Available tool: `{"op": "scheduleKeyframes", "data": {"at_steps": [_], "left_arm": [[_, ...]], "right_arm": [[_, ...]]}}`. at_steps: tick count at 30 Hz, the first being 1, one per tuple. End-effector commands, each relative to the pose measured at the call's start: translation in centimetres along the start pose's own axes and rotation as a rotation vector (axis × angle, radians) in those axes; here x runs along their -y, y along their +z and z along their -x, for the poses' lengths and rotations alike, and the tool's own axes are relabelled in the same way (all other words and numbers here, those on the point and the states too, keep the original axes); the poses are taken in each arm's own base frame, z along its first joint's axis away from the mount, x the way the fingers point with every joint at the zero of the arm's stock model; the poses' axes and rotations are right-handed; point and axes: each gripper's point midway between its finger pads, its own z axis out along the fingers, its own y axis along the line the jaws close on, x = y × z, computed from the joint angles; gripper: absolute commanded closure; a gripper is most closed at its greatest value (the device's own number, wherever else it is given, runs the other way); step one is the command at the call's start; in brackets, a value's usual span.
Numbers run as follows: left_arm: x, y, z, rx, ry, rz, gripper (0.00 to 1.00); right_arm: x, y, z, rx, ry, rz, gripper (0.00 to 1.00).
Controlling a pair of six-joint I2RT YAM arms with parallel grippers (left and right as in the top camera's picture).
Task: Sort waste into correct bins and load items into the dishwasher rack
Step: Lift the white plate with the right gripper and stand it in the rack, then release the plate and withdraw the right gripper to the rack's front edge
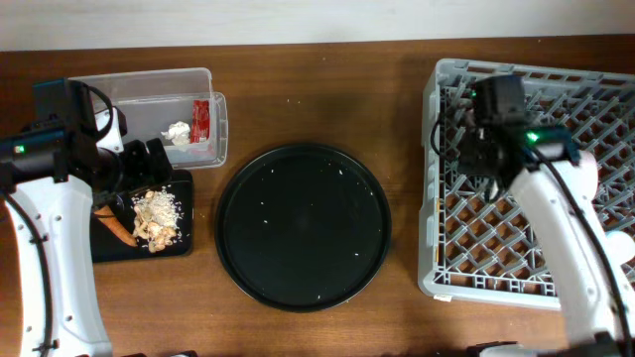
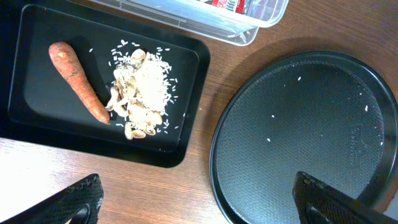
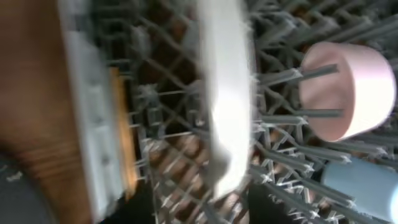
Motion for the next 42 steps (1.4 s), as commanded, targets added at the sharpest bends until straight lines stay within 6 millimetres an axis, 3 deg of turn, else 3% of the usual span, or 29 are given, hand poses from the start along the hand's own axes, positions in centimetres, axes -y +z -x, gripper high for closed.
{"op": "scheduleKeyframes", "data": {"at_steps": [1,3,5,7,9,11,17,20,21,23,27,30,33,42], "left_arm": [[1.3,-0.4,0.3,0.028,0.036,-0.025,0.01],[4.3,-0.3,1.1,0.076,0.121,-0.063,0.01],[6.9,0.0,1.8,0.119,0.195,-0.094,0.01],[9.9,1.1,2.0,0.132,0.317,-0.116,0.01],[10.5,2.5,1.2,0.077,0.343,-0.108,0.01],[9.2,3.8,-0.8,-0.043,0.337,-0.054,0.01],[6.4,3.1,-5.9,-0.268,0.328,0.030,0.01],[6.3,2.1,-6.2,-0.198,0.330,0.012,0.01],[6.1,1.4,-6.6,-0.096,0.335,-0.015,0.01],[5.8,0.8,-7.2,-0.001,0.338,-0.037,0.01],[4.6,-1.1,-8.9,0.255,0.341,-0.079,0.01],[3.7,-2.7,-11.0,0.405,0.341,-0.119,0.01],[3.6,-4.1,-11.3,0.472,0.341,-0.136,0.01],[3.5,-3.9,-11.5,0.462,0.341,-0.133,0.01]], "right_arm": [[-3.3,-2.3,-0.5,0.015,-0.057,0.226,0.37],[-6.6,-3.3,-0.4,0.026,-0.141,0.421,0.27],[-9.4,-4.9,1.0,0.106,-0.206,0.592,0.19],[-10.0,-5.4,2.2,0.161,-0.205,0.624,0.18],[-9.8,-5.2,1.4,0.125,-0.205,0.617,0.18],[-8.9,-4.6,-1.3,0.007,-0.209,0.581,0.19],[-6.6,-4.6,-7.6,-0.271,-0.217,0.504,0.19],[-5.7,-5.4,-7.6,-0.235,-0.210,0.478,0.19],[-4.8,-6.9,-6.9,-0.122,-0.179,0.465,0.18],[-3.6,-8.0,-6.8,-0.032,-0.147,0.436,0.18],[-0.7,-10.7,-8.2,0.196,-0.111,0.391,0.17],[0.8,-12.3,-10.2,0.317,-0.089,0.392,0.02],[1.2,-12.9,-11.0,0.336,-0.086,0.396,0.02],[1.2,-12.7,-11.0,0.323,-0.088,0.394,0.02]]}}
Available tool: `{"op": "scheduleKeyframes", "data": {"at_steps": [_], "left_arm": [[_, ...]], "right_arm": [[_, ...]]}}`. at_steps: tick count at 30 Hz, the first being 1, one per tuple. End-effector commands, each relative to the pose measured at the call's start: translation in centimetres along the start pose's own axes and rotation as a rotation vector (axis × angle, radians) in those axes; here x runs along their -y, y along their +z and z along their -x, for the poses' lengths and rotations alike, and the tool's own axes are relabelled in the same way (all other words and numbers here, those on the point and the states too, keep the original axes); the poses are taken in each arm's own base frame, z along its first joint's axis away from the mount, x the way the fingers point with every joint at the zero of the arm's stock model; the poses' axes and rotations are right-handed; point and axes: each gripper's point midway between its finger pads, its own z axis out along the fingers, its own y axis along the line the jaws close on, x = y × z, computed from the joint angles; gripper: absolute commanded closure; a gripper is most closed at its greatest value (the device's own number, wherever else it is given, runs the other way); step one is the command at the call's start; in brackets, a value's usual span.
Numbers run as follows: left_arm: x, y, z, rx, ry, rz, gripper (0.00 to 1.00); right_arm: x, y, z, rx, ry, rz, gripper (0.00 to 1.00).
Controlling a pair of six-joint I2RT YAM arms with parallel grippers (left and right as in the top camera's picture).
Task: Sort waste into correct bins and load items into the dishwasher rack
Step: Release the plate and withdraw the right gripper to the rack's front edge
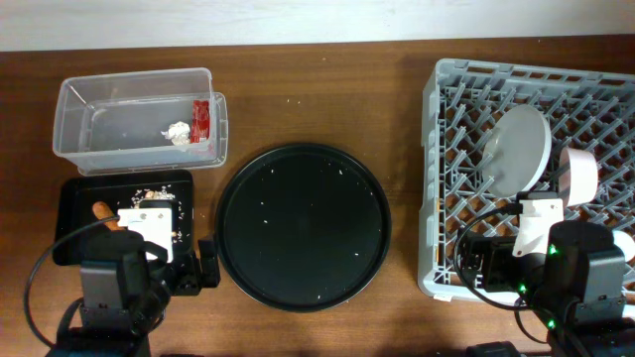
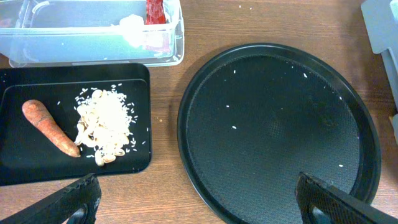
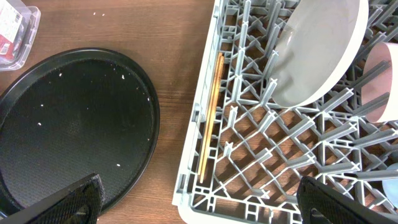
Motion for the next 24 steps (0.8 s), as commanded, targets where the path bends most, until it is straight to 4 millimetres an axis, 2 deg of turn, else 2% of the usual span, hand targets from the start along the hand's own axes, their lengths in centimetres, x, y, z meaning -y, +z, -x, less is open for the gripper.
{"op": "scheduleKeyframes", "data": {"at_steps": [1,5,8,10,14,17,20,23,24], "left_arm": [[-0.2,0.1,-0.2,-0.004,0.011,0.008,0.01],[-0.2,0.1,-0.2,-0.004,0.011,0.008,0.01],[-0.2,0.1,-0.2,-0.004,0.011,0.008,0.01],[-0.2,0.1,-0.2,-0.004,0.011,0.008,0.01],[-0.2,0.1,-0.2,-0.004,0.011,0.008,0.01],[-0.2,0.1,-0.2,-0.004,0.011,0.008,0.01],[-0.2,0.1,-0.2,-0.004,0.011,0.008,0.01],[-0.2,0.1,-0.2,-0.004,0.011,0.008,0.01],[-0.2,0.1,-0.2,-0.004,0.011,0.008,0.01]], "right_arm": [[0.2,0.1,-0.3,-0.002,0.005,-0.014,0.02],[0.9,-2.1,-0.8,0.138,-0.006,-0.034,0.02],[0.8,-1.8,-1.5,0.321,-0.006,-0.006,0.02],[0.9,-0.2,-1.8,0.449,-0.005,0.007,0.02],[1.1,3.6,-1.2,0.661,-0.001,0.025,0.02],[2.2,5.5,-0.7,0.759,0.017,-0.010,0.02],[3.8,7.5,-1.8,0.748,0.036,-0.068,0.02],[4.1,10.5,-4.1,0.675,0.035,-0.068,0.02],[4.1,10.5,-4.1,0.680,0.035,-0.069,0.02]]}}
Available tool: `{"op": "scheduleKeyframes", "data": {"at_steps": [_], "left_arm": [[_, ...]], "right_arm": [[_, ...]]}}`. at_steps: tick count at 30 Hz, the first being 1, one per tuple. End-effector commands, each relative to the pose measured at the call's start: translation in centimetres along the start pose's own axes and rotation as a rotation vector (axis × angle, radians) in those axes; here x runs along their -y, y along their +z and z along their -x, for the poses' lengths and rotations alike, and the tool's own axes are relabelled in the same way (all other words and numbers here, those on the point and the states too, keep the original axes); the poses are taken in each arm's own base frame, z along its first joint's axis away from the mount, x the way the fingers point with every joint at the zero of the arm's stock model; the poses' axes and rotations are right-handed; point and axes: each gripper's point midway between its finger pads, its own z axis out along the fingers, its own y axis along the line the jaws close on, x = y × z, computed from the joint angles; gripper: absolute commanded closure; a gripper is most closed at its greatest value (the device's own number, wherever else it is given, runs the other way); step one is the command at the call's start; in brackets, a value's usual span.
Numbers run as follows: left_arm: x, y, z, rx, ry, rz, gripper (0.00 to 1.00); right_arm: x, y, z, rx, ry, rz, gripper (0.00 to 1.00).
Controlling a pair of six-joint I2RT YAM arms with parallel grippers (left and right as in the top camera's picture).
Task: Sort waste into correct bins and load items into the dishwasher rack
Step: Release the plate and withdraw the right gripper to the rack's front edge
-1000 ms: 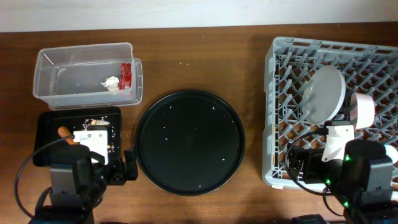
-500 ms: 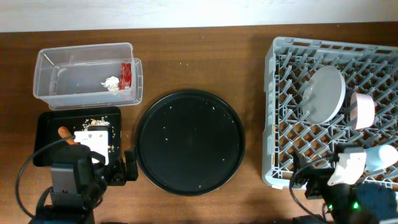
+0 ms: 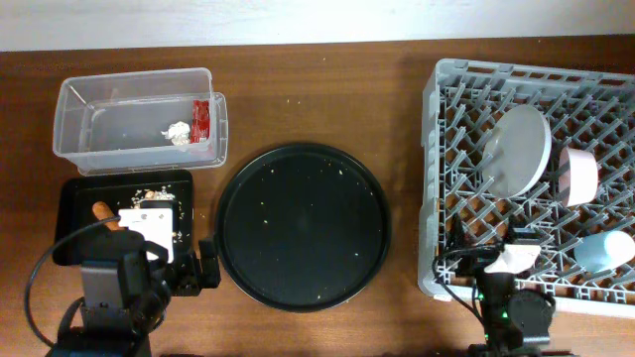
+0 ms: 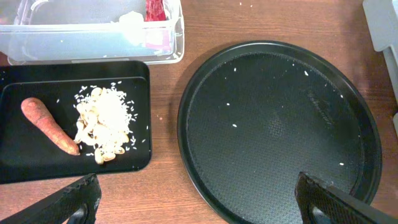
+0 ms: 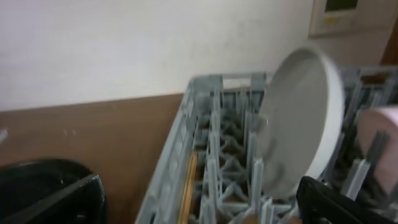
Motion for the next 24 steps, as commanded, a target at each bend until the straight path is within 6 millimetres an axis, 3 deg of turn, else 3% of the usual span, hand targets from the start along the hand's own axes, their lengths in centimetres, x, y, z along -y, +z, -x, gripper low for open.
{"op": "scheduleKeyframes", "data": {"at_steps": [1,9,13,24], "left_arm": [[-0.2,0.0,0.0,0.004,0.011,0.008,0.01],[-0.2,0.0,0.0,0.004,0.011,0.008,0.01],[-0.2,0.0,0.0,0.004,0.011,0.008,0.01],[-0.2,0.0,0.0,0.003,0.011,0.008,0.01]], "right_arm": [[0.1,0.2,-0.7,0.001,-0.002,0.001,0.02],[0.4,0.2,-0.6,0.004,-0.003,-0.017,0.02],[-1.0,0.2,-0.7,0.013,-0.180,0.061,0.02],[-1.0,0.2,-0.6,0.016,-0.172,0.061,0.02]]}}
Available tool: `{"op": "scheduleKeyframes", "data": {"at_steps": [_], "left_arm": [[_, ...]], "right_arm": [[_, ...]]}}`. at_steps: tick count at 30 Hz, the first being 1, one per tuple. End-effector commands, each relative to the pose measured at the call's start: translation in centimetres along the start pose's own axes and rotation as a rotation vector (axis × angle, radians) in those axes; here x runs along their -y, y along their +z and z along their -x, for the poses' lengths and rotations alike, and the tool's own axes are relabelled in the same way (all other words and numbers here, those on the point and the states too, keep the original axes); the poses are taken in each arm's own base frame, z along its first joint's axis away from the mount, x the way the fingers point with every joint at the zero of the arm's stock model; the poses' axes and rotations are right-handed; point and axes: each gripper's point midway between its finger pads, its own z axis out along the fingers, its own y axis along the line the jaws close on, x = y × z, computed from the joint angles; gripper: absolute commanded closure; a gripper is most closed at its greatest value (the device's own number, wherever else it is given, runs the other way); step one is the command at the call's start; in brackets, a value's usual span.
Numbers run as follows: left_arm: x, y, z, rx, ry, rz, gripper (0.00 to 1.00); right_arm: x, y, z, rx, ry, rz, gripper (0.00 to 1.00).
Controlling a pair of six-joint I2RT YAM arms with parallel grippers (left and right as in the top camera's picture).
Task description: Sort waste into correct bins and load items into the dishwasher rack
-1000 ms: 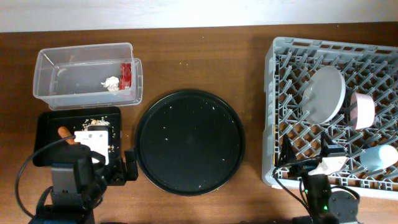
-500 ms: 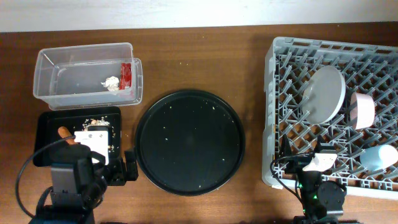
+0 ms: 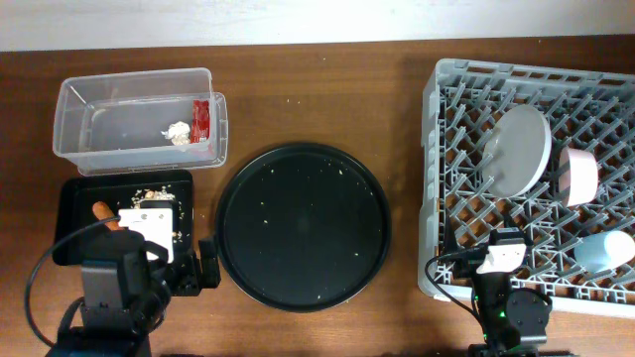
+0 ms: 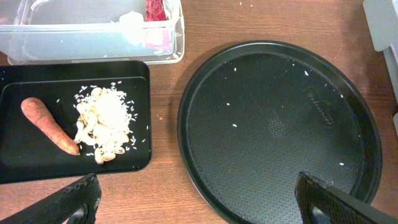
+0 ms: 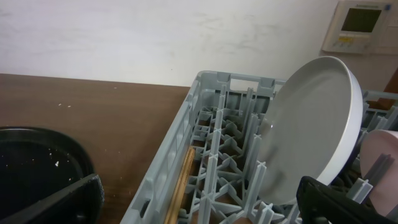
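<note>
The grey dishwasher rack (image 3: 437, 178) holds a white plate (image 3: 521, 149) on edge, a pink cup (image 3: 578, 176), a pale blue cup (image 3: 603, 251) and wooden chopsticks (image 5: 180, 186) along its left wall. A black rectangular tray (image 4: 18, 162) carries a carrot (image 4: 48, 126) and a pile of rice and shells (image 4: 104, 123). A clear bin (image 3: 74, 94) contains a red wrapper (image 3: 201, 119) and a white wad (image 3: 178, 132). My left gripper (image 4: 199, 205) hangs open and empty near the table's front. My right gripper (image 5: 199, 208) is open and empty at the rack's front left corner.
A large round black tray (image 3: 303, 226) with scattered crumbs lies mid-table between the bins and the rack. Both arms are folded back at the front edge of the table. A white wall stands behind the table's far edge.
The right wrist view was blurred and is now sharp, with the right arm shifted slightly at the rack's front edge. The left arm and all objects are unchanged.
First my left arm was over the black rectangular tray and my right arm over the rack by the white plate. Then both arms were back at the front edge, open, the plate standing in the rack. The right wrist then faced level across the rack, as now.
</note>
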Motion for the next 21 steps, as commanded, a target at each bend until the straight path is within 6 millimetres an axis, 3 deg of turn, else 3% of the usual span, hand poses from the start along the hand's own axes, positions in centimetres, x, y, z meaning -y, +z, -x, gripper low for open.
{"op": "scheduleKeyframes", "data": {"at_steps": [1,11,12,15,19,21], "left_arm": [[-0.1,0.0,0.0,0.005,0.011,0.007,0.01],[-0.2,-0.3,-0.1,0.010,0.014,0.013,0.01],[-1.3,-0.8,0.1,0.034,0.030,0.076,0.01],[-2.1,-1.6,-0.5,0.104,0.032,0.113,0.01],[-2.7,0.2,-1.9,0.245,0.032,0.128,0.01],[-2.8,2.2,-2.3,0.356,0.028,0.115,0.01]], "right_arm": [[-0.3,0.0,-0.1,0.006,-0.007,0.015,0.02],[-0.3,0.0,-0.1,0.005,-0.007,0.015,0.02],[-0.3,0.0,-0.1,0.005,-0.007,0.015,0.02],[-0.3,0.0,-0.1,0.005,-0.007,0.015,0.02],[-0.3,0.0,-0.1,0.006,-0.007,0.015,0.02],[-0.3,0.0,-0.1,0.006,-0.007,0.015,0.02]]}}
